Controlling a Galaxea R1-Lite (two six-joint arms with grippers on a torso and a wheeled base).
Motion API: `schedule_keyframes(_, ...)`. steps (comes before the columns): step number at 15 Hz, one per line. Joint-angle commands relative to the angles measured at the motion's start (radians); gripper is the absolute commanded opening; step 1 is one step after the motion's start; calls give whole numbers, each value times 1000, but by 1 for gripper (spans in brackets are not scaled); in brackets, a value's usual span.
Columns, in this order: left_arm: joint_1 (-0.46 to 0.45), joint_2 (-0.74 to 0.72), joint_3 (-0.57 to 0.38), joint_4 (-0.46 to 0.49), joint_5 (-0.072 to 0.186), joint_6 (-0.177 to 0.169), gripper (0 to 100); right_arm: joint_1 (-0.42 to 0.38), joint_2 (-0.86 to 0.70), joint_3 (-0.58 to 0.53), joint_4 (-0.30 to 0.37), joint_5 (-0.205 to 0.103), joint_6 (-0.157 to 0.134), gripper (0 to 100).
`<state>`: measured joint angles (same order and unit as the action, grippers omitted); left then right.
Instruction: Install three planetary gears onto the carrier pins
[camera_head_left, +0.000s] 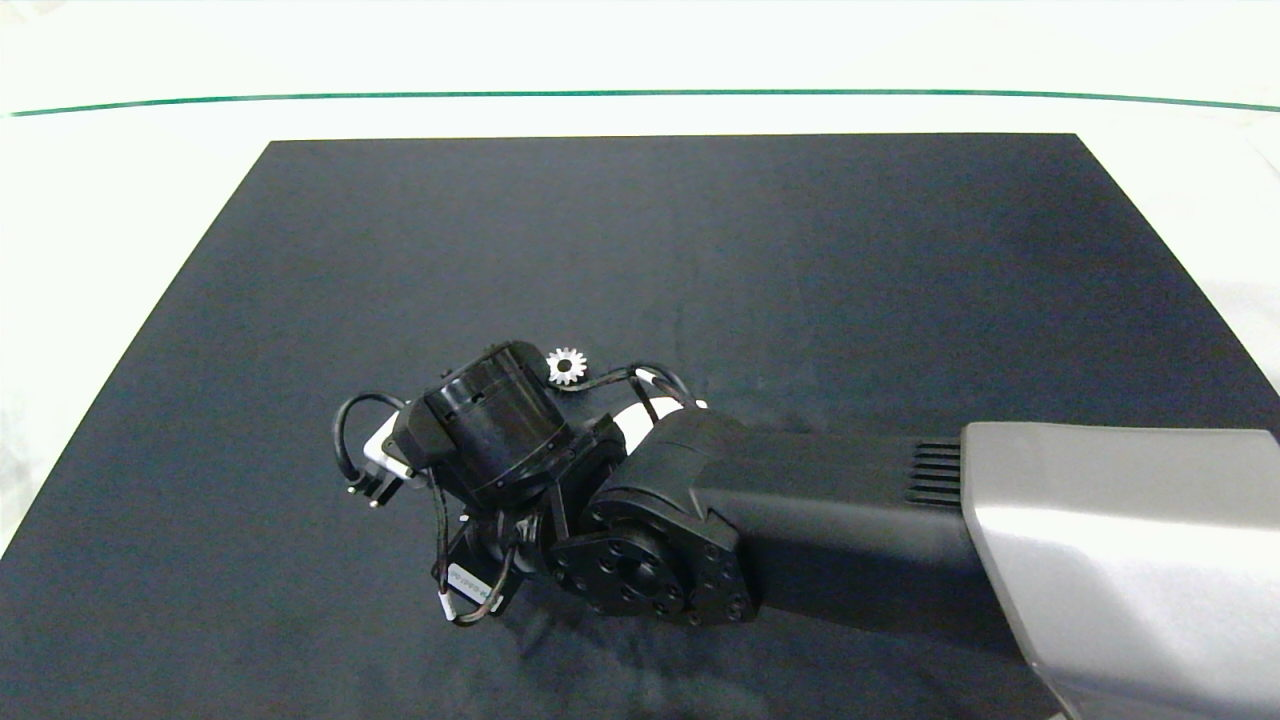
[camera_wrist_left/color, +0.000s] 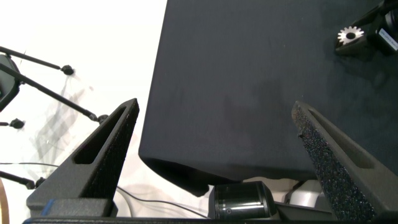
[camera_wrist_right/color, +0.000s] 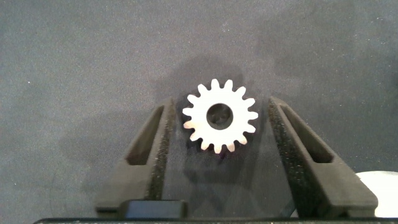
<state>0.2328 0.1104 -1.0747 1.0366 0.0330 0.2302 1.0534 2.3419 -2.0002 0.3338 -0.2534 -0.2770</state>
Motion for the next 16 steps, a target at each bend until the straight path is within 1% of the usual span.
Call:
schedule_keyframes(1,0,-2,-2,5,1,1,100,0,2,0,2,-3,-8,52)
schedule_keyframes(16,-4,-11,4,11,1,1,100,0,4,0,2,-4,-8,22)
